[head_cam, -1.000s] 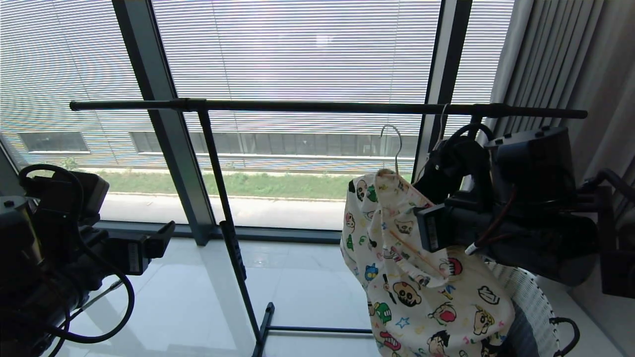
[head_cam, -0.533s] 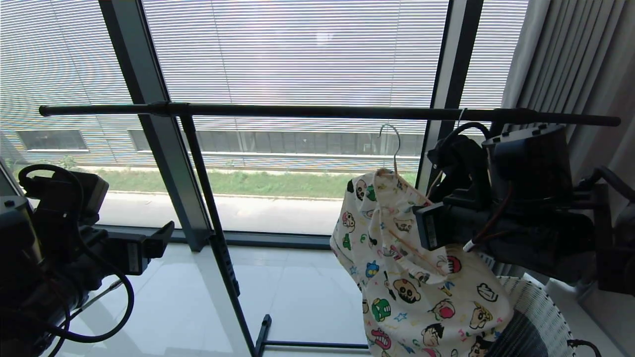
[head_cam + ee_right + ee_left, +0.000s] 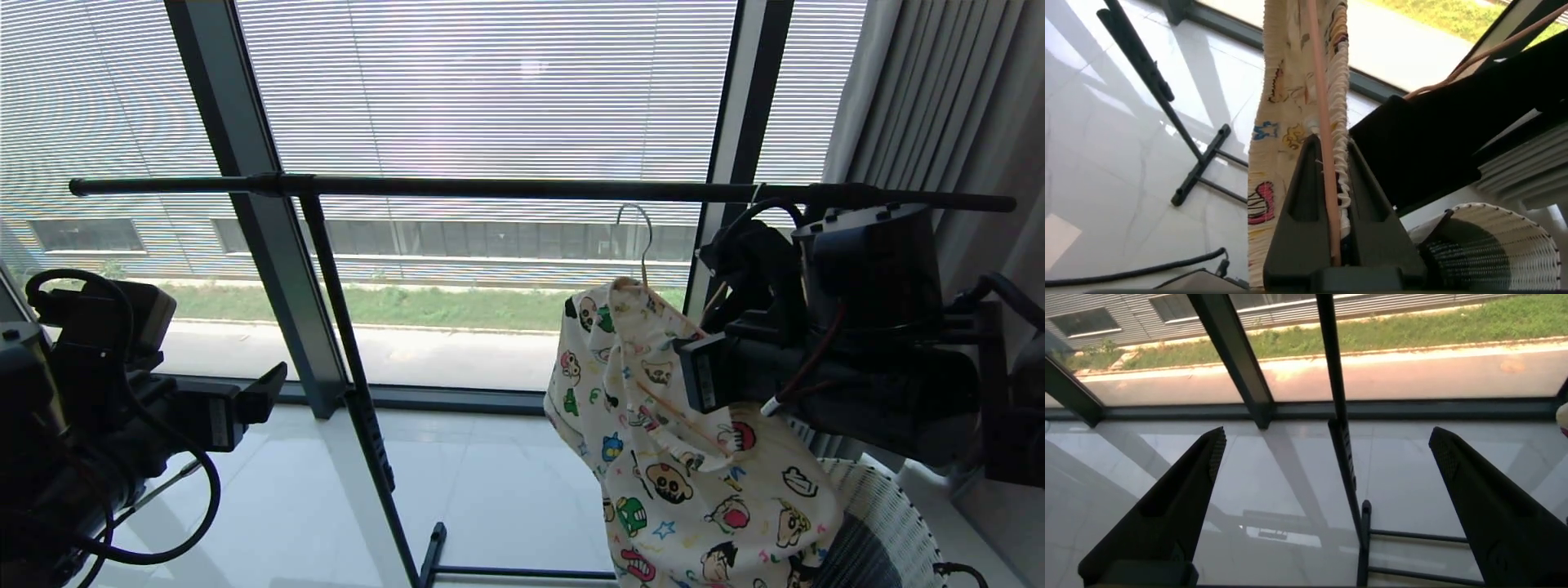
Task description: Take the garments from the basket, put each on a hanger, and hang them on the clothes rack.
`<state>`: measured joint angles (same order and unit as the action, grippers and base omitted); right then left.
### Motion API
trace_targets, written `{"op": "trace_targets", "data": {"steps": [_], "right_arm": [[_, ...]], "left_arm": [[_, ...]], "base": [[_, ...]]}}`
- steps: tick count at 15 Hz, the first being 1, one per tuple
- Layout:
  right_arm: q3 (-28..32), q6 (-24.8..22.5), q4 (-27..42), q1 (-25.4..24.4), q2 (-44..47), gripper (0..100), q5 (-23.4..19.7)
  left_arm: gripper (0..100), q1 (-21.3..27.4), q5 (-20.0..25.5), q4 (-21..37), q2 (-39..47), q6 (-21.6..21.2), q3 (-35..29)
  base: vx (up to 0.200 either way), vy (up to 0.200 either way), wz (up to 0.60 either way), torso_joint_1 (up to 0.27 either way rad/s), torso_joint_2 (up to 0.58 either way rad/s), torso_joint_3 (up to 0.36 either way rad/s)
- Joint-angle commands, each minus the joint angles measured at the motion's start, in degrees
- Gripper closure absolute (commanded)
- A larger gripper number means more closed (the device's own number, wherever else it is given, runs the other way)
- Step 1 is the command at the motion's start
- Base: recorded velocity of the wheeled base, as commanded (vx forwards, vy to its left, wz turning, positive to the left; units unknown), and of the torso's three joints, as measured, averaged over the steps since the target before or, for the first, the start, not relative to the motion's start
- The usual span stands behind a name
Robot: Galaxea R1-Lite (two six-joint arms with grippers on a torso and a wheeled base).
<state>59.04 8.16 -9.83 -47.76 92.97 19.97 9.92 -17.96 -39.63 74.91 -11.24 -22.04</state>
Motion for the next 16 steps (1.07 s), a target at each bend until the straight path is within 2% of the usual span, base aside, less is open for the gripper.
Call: {"op": "trace_targets", "data": {"steps": [1, 3, 7, 13, 16], "right_arm": [[1.3, 0.0, -0.1, 0.0, 1.1, 100, -0.1], [3.0, 0.0, 0.0, 0.0, 2.0, 100, -0.2], [4.5, 0.0, 0.1, 0.0, 2.6, 100, -0.5], [5.0, -1.2, -1.6, 0.0, 2.5, 100, -3.9], [9.3, -3.1, -1.6, 4.0, 4.5, 100, -4.9]], "left_arm": [[0, 0.0, 0.0, 0.0, 0.0, 0.0, 0.1], [0, 0.0, -0.1, 0.0, 0.0, 0.0, 0.0], [0, 0.0, -0.1, 0.0, -0.2, -0.1, 0.1], [0, -0.4, -0.1, 0.0, -0.7, 0.0, 0.2], [0, -0.3, -0.1, 0.0, -1.1, 0.1, 1.0]], "base": [[0.200, 0.000, 0.00, -0.012, 0.00, 0.002], [0.200, 0.000, 0.00, 0.010, 0.00, 0.000], [0.000, 0.000, 0.00, 0.000, 0.00, 0.000], [0.000, 0.000, 0.00, 0.000, 0.00, 0.000], [0.000, 0.000, 0.00, 0.000, 0.00, 0.000]]}}
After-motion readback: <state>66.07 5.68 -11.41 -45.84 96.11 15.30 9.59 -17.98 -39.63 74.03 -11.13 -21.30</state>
